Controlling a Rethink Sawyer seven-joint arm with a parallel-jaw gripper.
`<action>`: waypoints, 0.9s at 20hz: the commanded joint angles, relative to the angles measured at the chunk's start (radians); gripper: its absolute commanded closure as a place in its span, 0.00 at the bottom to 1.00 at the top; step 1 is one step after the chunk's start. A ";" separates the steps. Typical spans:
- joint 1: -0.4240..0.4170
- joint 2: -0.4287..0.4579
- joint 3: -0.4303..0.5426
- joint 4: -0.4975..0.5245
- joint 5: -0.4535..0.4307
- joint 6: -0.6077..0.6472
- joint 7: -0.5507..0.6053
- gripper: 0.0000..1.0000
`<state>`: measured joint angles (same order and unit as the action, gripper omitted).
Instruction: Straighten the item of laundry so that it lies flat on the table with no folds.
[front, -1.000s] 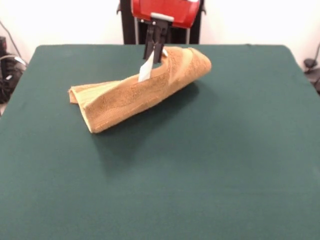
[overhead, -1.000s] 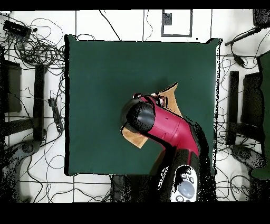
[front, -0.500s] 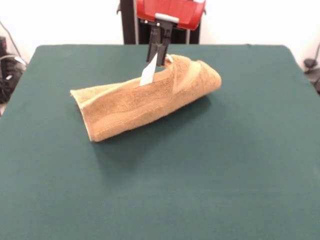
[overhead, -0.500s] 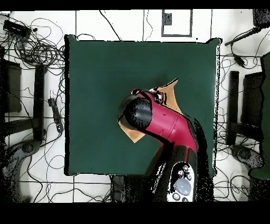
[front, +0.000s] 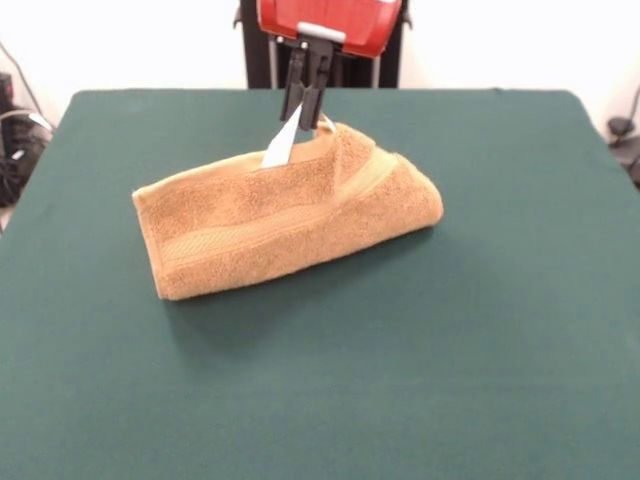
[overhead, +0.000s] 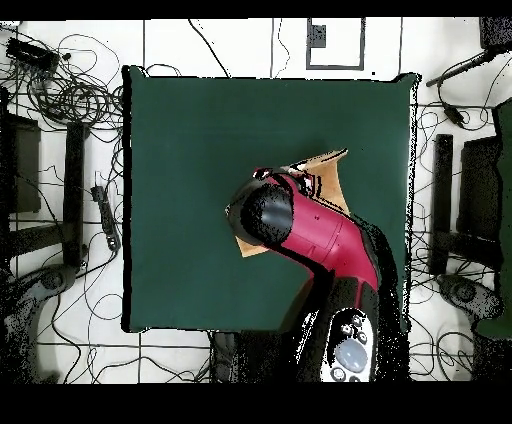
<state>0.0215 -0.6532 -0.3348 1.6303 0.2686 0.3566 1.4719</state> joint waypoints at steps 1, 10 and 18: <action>0.008 0.031 0.055 -0.007 0.054 0.055 0.269 1.00; -0.026 0.031 0.095 0.021 0.053 -0.006 0.247 1.00; -0.014 0.040 0.088 0.006 0.050 0.004 0.250 1.00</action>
<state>0.0036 -0.6275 -0.3347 1.6296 0.2703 0.3566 1.4719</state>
